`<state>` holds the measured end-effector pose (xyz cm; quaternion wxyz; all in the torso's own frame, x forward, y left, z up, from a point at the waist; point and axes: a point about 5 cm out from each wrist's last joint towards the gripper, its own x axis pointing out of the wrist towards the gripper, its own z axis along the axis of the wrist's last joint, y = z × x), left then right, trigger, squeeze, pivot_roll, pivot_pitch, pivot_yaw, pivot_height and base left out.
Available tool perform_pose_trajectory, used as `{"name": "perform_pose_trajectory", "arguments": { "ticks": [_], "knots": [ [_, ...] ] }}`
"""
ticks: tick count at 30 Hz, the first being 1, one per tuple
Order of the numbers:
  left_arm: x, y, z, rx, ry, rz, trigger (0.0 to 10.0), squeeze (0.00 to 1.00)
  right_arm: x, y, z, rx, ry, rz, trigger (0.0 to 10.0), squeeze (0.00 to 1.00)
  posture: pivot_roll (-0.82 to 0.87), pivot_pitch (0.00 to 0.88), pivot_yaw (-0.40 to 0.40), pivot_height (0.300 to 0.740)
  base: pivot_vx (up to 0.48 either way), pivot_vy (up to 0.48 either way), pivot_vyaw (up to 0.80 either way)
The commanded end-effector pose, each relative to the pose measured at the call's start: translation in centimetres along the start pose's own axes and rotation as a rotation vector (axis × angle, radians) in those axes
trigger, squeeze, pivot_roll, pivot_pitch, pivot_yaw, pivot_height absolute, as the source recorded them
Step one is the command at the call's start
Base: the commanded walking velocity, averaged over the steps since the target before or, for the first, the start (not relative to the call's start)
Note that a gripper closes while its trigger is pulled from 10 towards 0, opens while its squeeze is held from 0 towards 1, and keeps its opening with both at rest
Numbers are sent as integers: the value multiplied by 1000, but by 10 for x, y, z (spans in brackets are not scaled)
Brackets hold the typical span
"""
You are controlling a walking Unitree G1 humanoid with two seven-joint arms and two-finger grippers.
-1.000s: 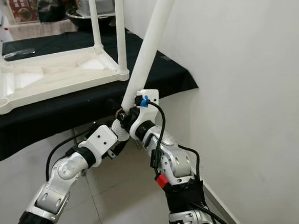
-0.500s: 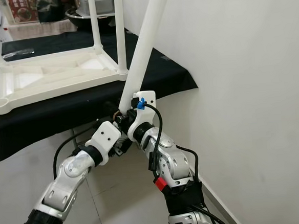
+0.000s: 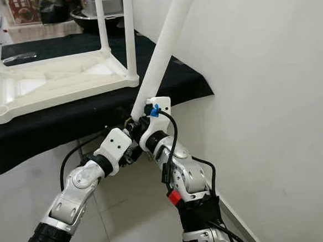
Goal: Building children table
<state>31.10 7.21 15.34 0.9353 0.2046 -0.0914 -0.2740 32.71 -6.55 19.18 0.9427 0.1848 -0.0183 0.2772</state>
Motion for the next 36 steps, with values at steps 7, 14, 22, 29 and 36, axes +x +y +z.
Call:
{"name": "perform_pose_trajectory", "arguments": {
  "ticks": [7, 14, 22, 29, 36],
  "knots": [
    [-4, 12, -10, 88, 47, 53, 0, 0, 2, -6, 10, 98, -47, -48, 0, 0, 60, 0, -85, 740, 0, 0, 0],
    [-1, 5, -7, 21, 54, 15, 10000, 0, 4, -14, 18, 195, -83, -91, 0, 0, 63, 0, -88, 740, 0, 0, 0],
    [3, -1, -3, -76, 40, 5, 10000, 1000, 4, -12, 17, 181, -87, -84, 0, 0, 60, 0, -87, 740, 0, 0, 0],
    [5, -2, -4, -69, 58, 13, 10000, 0, 4, -8, 17, 136, -91, -64, 0, 0, 61, 0, -86, 740, 0, 0, 0],
    [7, -3, 0, -73, 37, 13, 10000, 0, 4, 2, 16, 86, -107, -20, 0, 0, 59, 0, -84, 740, 0, 0, 0]
  ]
}}
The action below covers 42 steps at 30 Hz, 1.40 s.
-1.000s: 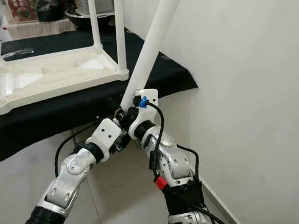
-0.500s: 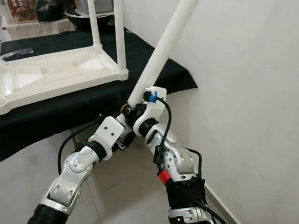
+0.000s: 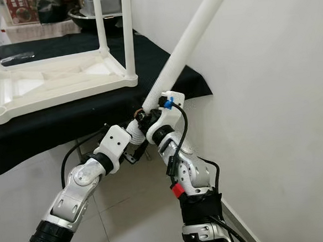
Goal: Building children table
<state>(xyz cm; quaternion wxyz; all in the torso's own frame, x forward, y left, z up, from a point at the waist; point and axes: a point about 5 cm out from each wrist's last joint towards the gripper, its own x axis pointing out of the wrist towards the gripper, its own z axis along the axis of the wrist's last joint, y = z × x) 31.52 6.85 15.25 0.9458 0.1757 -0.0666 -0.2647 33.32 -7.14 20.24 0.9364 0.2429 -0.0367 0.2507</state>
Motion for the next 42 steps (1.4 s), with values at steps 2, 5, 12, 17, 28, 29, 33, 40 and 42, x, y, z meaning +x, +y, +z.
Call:
{"name": "perform_pose_trajectory", "arguments": {
  "ticks": [2, 5, 12, 17, 28, 29, 33, 40, 42],
  "knots": [
    [2, -4, 2, -8, -13, -24, 10000, 0, 1, 8, 2, -18, -35, 28, 0, 0, 59, 0, -83, 740, 0, 0, 0],
    [2, -13, 7, -16, -46, -72, 10000, 0, 1, 10, 1, -14, -48, 38, 0, 0, 59, 0, -84, 740, 0, 0, 0],
    [2, -7, 15, -26, -102, -35, 10000, 0, 2, 14, 3, 16, -72, 74, 0, 0, 61, 0, -85, 740, 0, 0, 0],
    [3, 0, 21, -26, -131, -1, 10000, 0, -1, 15, 1, 16, -69, 105, 0, 0, 60, 0, -88, 740, 0, 0, 0],
    [1, 3, 26, -28, -173, 8, 6706, 0, -7, 8, -10, 65, -16, 99, 0, 0, 60, 0, -89, 740, 0, 0, 0],
    [0, 2, 26, -28, -174, 3, 6706, 0, -7, 7, -10, 68, -16, 94, 0, 0, 60, 0, -89, 740, 0, 0, 0],
    [0, -1, 25, -26, -171, -10, 0, 0, -6, 6, -9, 64, -21, 91, 0, 0, 60, 0, -89, 740, 0, 0, 0],
    [0, 0, 23, -6, -162, -5, 0, 0, -4, 2, -3, 49, -40, 78, 0, 0, 59, 0, -87, 740, 0, 0, 0],
    [0, 2, 20, 34, -150, 0, 0, 0, -2, -1, 2, 53, -51, 54, 0, 0, 60, 0, -89, 740, 0, 0, 0]
  ]
}}
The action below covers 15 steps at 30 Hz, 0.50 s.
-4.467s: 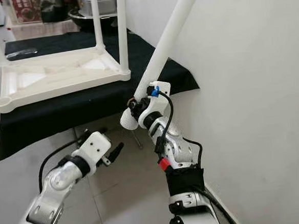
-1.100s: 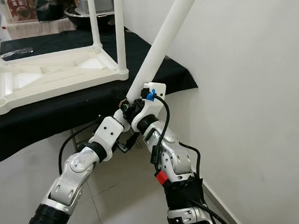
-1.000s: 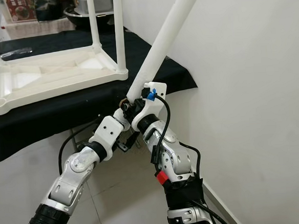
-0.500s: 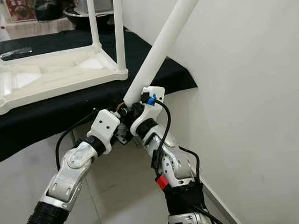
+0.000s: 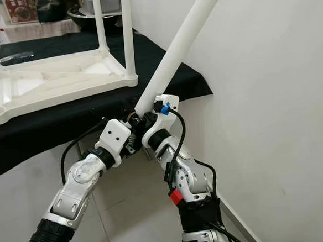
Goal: Building children table
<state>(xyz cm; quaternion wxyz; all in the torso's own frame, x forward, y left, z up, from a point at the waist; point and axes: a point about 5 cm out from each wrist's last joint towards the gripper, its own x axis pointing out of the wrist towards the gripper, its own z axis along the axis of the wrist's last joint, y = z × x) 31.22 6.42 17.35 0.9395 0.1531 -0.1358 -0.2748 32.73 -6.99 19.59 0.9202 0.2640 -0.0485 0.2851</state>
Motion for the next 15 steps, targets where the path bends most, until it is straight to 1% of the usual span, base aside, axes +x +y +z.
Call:
{"name": "perform_pose_trajectory", "arguments": {
  "ticks": [1, 2, 3, 4, 7, 8, 9, 11, 12, 14, 15],
  "knots": [
    [-1, -1, -1, 38, -3, -8, 0, 0, 4, -2, 9, 8, -35, -22, 0, 0, 60, 0, -89, 740, 0, 0, 0],
    [-1, -1, -2, 46, 4, -6, 0, 0, 4, -3, 10, 3, -36, -29, 0, 0, 60, 0, -87, 740, 0, 0, 0],
    [-2, 0, -3, 58, 11, -5, 784, 0, 5, -4, 13, 2, -39, -34, 6118, 0, 60, 0, -88, 740, 0, 0, 0],
    [-3, 1, -4, 66, 16, -4, 10000, 0, 5, -5, 15, 13, -43, -43, 10000, 0, 59, 0, -89, 740, 0, 0, 0],
    [-4, 2, -4, 71, 19, -6, 10000, 0, 6, -6, 17, 23, -47, -48, 10000, 0, 59, 0, -88, 740, 0, 0, 0],
    [-5, 3, -5, 78, 20, -9, 10000, 0, 7, -7, 19, 37, -54, -50, 10000, 153, 59, 0, -88, 740, 0, 0, 0],
    [-7, 3, -5, 82, 21, -12, 10000, 0, 7, -8, 20, 51, -56, -45, 10000, 1000, 60, 0, -89, 740, 0, 0, 0],
    [-8, 4, -6, 84, 21, -14, 10000, 0, 7, -8, 21, 61, -57, -41, 10000, 1000, 60, 0, -89, 740, 0, 0, 0],
    [-10, 4, -7, 98, 27, -19, 10000, 0, 8, -9, 23, 63, -55, -36, 10000, 925, 61, 0, -90, 740, 0, 0, 0],
    [-11, 4, -8, 102, 27, -21, 10000, 0, 8, -8, 24, 60, -53, -33, 10000, 925, 61, 0, -90, 740, 0, 0, 0],
    [-12, 4, -8, 104, 30, -24, 10000, 0, 8, -8, 24, 66, -51, -33, 10000, 0, 61, 0, -89, 740, 0, 0, 0]
  ]
}}
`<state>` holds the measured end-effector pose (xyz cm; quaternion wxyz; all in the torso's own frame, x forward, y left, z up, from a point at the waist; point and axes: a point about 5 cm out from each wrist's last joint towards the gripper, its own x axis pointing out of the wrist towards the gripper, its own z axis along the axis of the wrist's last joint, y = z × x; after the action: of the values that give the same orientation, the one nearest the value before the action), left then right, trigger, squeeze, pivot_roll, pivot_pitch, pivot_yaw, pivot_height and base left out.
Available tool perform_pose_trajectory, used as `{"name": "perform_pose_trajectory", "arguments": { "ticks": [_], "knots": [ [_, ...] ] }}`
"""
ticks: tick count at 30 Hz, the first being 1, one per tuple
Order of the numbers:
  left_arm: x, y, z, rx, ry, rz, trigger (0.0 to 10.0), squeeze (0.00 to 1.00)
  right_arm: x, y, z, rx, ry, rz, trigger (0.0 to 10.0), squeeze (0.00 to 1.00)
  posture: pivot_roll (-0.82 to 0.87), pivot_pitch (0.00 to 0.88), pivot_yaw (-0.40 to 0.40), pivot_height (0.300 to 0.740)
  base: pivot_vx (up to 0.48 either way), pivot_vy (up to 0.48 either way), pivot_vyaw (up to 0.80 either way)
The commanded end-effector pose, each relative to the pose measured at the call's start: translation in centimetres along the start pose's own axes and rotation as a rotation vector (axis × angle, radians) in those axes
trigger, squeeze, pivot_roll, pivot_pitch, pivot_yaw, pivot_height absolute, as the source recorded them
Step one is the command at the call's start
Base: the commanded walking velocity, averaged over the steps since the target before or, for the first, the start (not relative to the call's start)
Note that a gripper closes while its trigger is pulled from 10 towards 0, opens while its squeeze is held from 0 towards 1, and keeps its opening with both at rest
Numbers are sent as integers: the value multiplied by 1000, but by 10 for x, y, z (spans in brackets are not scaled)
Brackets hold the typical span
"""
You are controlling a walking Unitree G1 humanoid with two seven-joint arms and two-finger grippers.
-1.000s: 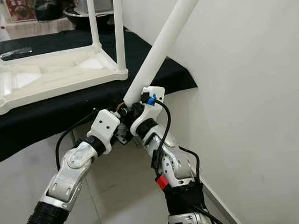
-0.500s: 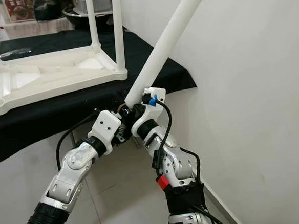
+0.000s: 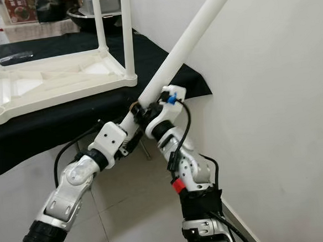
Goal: Building children table
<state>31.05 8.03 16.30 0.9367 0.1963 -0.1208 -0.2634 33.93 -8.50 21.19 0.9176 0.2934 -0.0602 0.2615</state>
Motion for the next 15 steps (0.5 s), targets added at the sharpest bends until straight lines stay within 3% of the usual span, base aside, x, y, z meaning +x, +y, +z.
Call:
{"name": "perform_pose_trajectory", "arguments": {
  "ticks": [1, 15],
  "knots": [
    [0, -4, 5, 28, -26, -25, 10000, 0, 2, 2, 2, 20, 1, 5, 10000, 0, 61, 0, -89, 740, 0, 0, 0],
    [-3, -8, 0, 59, -17, -55, 10000, 0, 0, 11, -3, 91, 45, 59, 10000, 0, 58, 0, -88, 740, 0, 0, 0]
  ]
}}
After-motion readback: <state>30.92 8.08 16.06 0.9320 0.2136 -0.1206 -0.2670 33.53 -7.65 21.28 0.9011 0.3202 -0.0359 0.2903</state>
